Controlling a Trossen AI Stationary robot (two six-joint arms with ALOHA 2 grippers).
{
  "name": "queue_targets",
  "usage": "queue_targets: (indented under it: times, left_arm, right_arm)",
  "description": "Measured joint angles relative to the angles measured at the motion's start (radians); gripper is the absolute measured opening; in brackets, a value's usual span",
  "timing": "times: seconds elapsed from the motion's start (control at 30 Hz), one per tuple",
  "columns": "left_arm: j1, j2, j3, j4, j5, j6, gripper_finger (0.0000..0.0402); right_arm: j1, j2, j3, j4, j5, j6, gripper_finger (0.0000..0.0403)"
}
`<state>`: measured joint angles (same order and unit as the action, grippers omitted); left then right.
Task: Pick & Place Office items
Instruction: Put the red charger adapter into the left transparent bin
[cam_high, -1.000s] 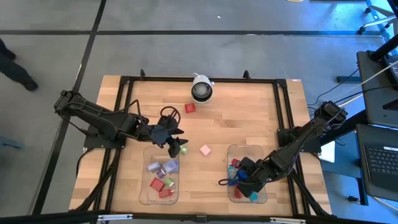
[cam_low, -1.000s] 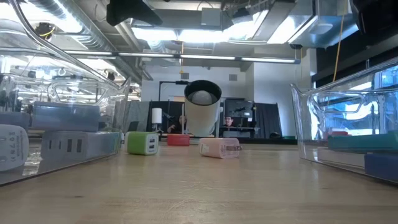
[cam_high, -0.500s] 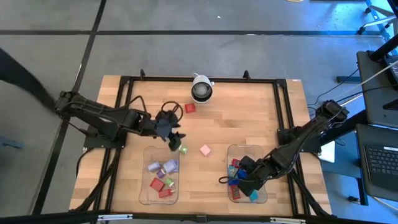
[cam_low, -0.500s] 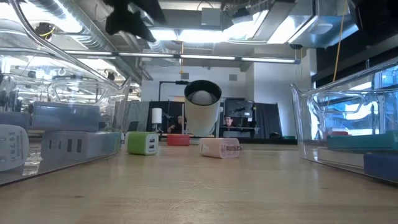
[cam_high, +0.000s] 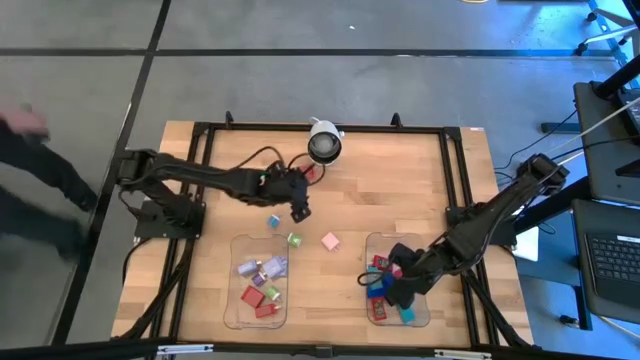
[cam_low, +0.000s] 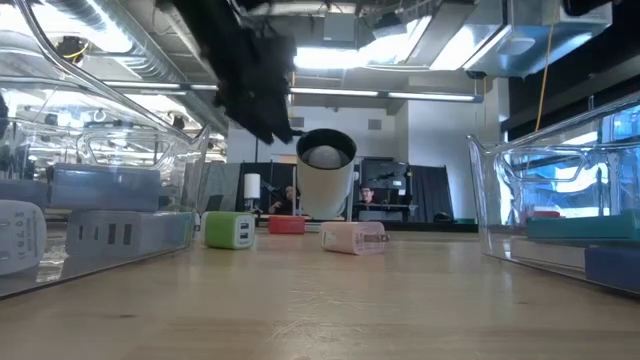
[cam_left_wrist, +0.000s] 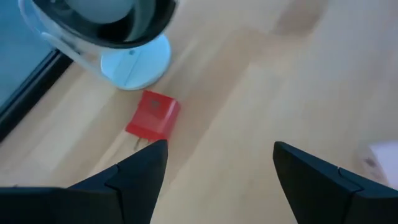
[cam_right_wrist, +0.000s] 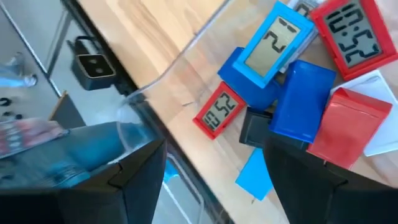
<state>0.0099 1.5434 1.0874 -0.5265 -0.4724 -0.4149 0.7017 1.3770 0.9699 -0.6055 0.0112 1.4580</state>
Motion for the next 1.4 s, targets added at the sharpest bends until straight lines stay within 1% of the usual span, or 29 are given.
queue_targets:
  times: [0.07,0.23,0.3,0.47,0.53,0.77,0.83,0.97,1.07,1.13,1.3,1.4]
  left_arm:
    - [0.048,0.032,0.000,0.032,0.027,-0.005,0.0290]
    - [0.175,0.126,0.000,0.115,0.142,-0.008,0.0291]
    - [0.214,0.164,0.000,0.145,0.169,0.002,0.0291]
    - [0.265,0.244,0.000,0.225,0.162,0.154,0.0291]
    - [0.278,0.269,0.000,0.254,0.153,0.192,0.0291]
    - [0.326,0.341,0.001,0.269,0.140,0.220,0.0291]
    - [0.335,0.361,0.002,0.266,0.158,0.222,0.0291]
    - [0.346,0.379,0.004,0.269,0.209,0.211,0.0290]
    - [0.346,0.380,0.004,0.265,0.234,0.178,0.0281]
    - [0.342,0.374,0.003,0.264,0.228,0.164,0.0266]
    - [0.334,0.340,-0.002,0.241,0.235,0.144,0.0213]
    - [0.331,0.306,-0.002,0.240,0.234,0.115,0.0209]
  right_arm:
    - [-0.001,-0.021,0.000,-0.004,0.006,-0.008,0.0270]
    - [-0.003,-0.070,0.000,-0.023,0.015,-0.033,0.0270]
    - [-0.003,-0.087,0.000,-0.043,0.027,-0.034,0.0270]
    - [-0.004,-0.109,0.000,-0.076,0.034,-0.038,0.0270]
    - [-0.004,-0.112,0.000,-0.084,0.034,-0.038,0.0270]
    - [-0.005,-0.115,0.000,-0.092,0.034,-0.038,0.0270]
    - [-0.005,-0.115,0.000,-0.092,0.034,-0.037,0.0270]
    - [-0.005,-0.115,0.000,-0.092,0.034,-0.030,0.0270]
    - [-0.005,-0.115,0.000,-0.092,0.034,-0.030,0.0270]
    - [-0.005,-0.115,0.000,-0.092,0.034,-0.029,0.0270]
    - [-0.005,-0.115,0.000,-0.092,0.034,-0.029,0.0270]
    - [-0.005,-0.115,0.000,-0.092,0.034,-0.027,0.0270]
